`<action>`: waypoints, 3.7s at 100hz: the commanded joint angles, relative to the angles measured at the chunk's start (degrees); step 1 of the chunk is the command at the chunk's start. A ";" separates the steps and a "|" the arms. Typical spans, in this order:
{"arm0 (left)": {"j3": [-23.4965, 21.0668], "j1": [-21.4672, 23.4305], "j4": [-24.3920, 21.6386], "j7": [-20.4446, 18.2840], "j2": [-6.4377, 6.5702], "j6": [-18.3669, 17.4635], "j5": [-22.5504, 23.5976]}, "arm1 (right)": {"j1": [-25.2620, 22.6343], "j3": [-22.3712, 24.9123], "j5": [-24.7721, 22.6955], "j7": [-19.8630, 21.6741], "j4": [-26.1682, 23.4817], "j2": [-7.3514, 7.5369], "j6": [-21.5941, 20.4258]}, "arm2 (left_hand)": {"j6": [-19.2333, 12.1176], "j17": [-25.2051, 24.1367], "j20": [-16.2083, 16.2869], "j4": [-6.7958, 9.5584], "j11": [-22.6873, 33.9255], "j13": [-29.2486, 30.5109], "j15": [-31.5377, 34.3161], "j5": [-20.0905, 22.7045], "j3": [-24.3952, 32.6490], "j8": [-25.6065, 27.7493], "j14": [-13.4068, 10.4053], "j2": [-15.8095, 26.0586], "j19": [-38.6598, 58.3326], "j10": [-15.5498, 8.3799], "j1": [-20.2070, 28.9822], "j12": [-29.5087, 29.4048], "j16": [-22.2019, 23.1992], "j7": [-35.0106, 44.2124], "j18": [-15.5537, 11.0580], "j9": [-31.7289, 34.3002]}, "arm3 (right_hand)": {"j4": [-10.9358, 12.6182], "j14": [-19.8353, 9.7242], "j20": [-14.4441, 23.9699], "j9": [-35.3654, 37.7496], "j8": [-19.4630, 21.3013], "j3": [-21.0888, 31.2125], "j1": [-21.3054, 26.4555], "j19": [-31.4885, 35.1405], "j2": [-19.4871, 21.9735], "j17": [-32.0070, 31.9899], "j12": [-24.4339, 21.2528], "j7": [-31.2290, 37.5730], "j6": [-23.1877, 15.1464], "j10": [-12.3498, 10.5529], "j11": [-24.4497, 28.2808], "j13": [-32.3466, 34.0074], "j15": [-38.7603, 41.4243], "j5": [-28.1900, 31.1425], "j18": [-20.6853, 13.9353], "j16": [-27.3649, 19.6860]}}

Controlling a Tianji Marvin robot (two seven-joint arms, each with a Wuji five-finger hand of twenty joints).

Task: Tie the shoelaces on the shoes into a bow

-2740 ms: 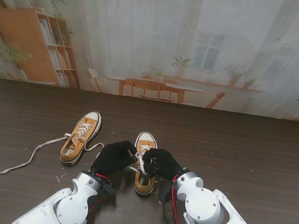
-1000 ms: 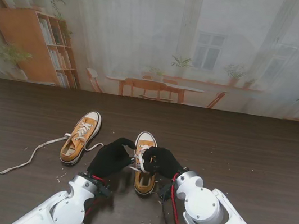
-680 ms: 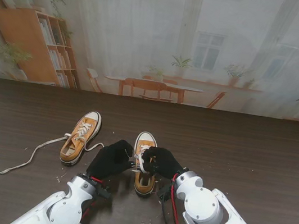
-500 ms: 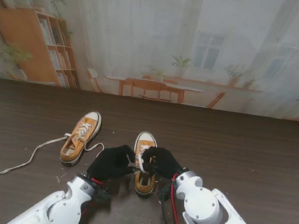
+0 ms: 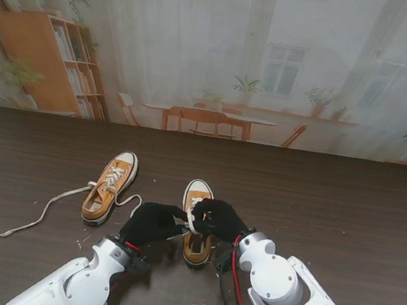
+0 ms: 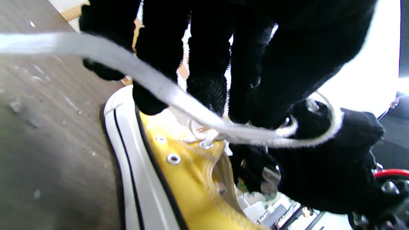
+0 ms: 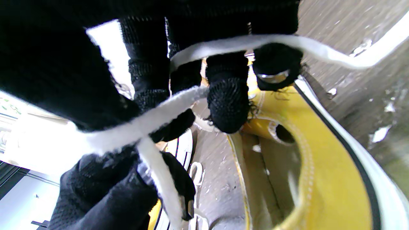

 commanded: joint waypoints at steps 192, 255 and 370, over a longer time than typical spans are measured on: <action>1.76 -0.44 0.01 -9.67 -0.60 -4.58 -17.72 | 0.68 -0.52 0.02 5.97 -0.91 1.24 4.58 | -3.41 -7.11 4.37 1.39 0.05 -4.44 0.02 -5.15 6.02 5.03 0.57 7.18 -2.57 2.87 1.47 1.25 2.80 -18.78 2.21 -5.16 | 0.44 0.35 0.12 -0.35 1.11 -0.28 0.94 1.62 1.93 -0.65 0.21 -0.26 -4.32 -0.20 -0.36 -0.24 -0.16 -0.56 -0.37 1.07; 1.86 -0.55 -1.06 -5.41 -0.08 1.84 -7.98 | 0.79 -0.56 0.07 5.04 -0.33 0.98 3.34 | -4.17 -6.25 4.64 -0.27 0.02 -3.53 0.05 -10.72 0.95 20.74 0.52 -0.52 -2.00 4.18 8.15 2.56 2.81 31.46 2.05 -3.85 | 0.40 0.21 0.20 -0.29 1.26 -0.45 0.98 1.71 2.10 -0.64 0.26 -0.39 -4.41 -0.31 -0.38 -0.25 -0.15 -0.45 -0.56 1.13; 1.25 -0.63 -1.27 -2.93 -0.90 2.77 -8.60 | 0.53 0.34 0.19 2.07 -0.49 0.23 2.65 | -2.87 -7.11 4.90 0.17 3.07 -4.52 -0.04 -15.69 6.23 16.02 1.38 2.80 -2.98 3.27 3.87 2.20 2.31 8.98 3.05 -5.86 | 0.10 0.31 0.21 -0.15 1.24 -0.49 0.82 1.86 2.24 -0.38 0.04 -0.46 -4.81 -0.20 -0.26 0.01 0.02 -0.61 -0.31 1.12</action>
